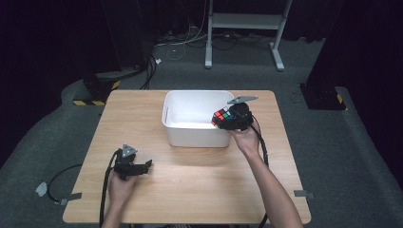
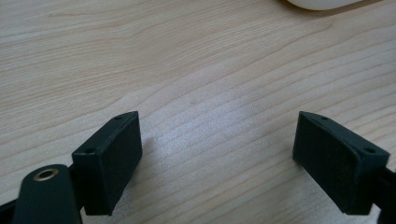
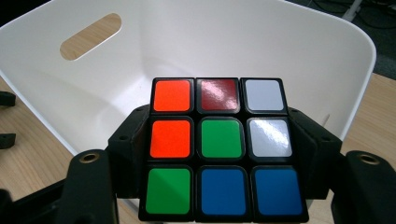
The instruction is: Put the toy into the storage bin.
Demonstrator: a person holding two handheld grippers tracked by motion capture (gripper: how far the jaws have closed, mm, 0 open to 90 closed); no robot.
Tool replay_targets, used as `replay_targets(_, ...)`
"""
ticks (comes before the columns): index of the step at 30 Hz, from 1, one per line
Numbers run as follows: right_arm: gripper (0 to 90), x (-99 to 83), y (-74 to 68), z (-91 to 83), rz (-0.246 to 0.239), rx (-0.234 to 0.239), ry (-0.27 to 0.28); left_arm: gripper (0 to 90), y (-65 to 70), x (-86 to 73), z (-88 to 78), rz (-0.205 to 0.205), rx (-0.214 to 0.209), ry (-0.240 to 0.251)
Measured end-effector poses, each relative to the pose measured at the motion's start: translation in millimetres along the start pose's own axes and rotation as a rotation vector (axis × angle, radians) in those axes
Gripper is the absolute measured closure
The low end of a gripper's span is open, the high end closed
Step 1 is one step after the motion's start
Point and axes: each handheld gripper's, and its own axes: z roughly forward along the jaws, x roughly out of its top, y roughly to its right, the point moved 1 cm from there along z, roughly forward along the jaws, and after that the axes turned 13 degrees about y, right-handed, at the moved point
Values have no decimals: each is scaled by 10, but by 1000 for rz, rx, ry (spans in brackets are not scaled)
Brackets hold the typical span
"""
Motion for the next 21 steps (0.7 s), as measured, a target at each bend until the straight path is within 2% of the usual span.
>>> replay_targets(10, 340, -42, 12, 4, 9, 8, 0, 158, -1, 0, 0, 2, -1, 0)
replay_targets(13, 353, -7, 7, -42, 5, 12, 31, 160, -4, 1, 0, 2, 1, 0)
replay_targets(21, 355, 11, 18, -118, 4, 13, 55, 163, -3, 1, 0, 0, 2, 0)
